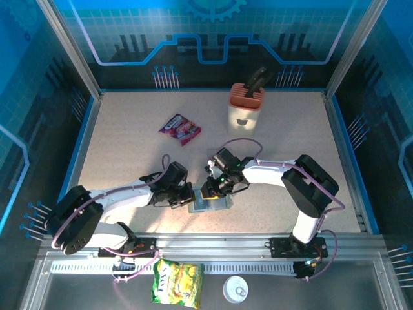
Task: Take the credit cards out of the card holder
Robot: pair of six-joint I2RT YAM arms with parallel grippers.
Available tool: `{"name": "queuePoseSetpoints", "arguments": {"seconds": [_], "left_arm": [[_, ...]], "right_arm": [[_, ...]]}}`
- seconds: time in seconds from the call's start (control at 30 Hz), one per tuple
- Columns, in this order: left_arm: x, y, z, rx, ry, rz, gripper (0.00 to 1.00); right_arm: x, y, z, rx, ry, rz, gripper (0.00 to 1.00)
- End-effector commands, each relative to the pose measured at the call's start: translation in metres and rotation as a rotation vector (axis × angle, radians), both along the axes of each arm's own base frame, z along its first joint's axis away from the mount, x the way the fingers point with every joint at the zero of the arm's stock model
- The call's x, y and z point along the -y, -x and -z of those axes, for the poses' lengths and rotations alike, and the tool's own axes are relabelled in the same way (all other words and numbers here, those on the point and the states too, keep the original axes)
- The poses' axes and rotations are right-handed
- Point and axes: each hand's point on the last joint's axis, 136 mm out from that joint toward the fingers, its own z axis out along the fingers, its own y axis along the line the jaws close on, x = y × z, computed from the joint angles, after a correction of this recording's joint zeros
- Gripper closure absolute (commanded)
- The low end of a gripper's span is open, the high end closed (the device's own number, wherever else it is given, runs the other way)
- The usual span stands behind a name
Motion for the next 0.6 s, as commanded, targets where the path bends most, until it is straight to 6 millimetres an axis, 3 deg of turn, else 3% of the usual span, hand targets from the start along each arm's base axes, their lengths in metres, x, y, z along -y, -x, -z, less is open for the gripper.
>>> {"name": "queuePoseSetpoints", "arguments": {"seconds": [0.0, 0.3, 0.57], "left_arm": [[-0.002, -0.008, -0.015, 0.045, -0.009, -0.004, 1.00], [-0.004, 0.000, 0.009, -0.025, -0.035, 0.000, 1.00], [-0.008, 0.003, 0.015, -0.041, -0.064, 0.004, 1.00]], "right_arm": [[-0.007, 0.004, -0.002, -0.015, -0.013, -0.020, 0.74], [-0.009, 0.004, -0.001, -0.018, -0.013, -0.028, 0.75], [-0.010, 0.004, 0.004, -0.025, -0.009, -0.030, 0.75]]}}
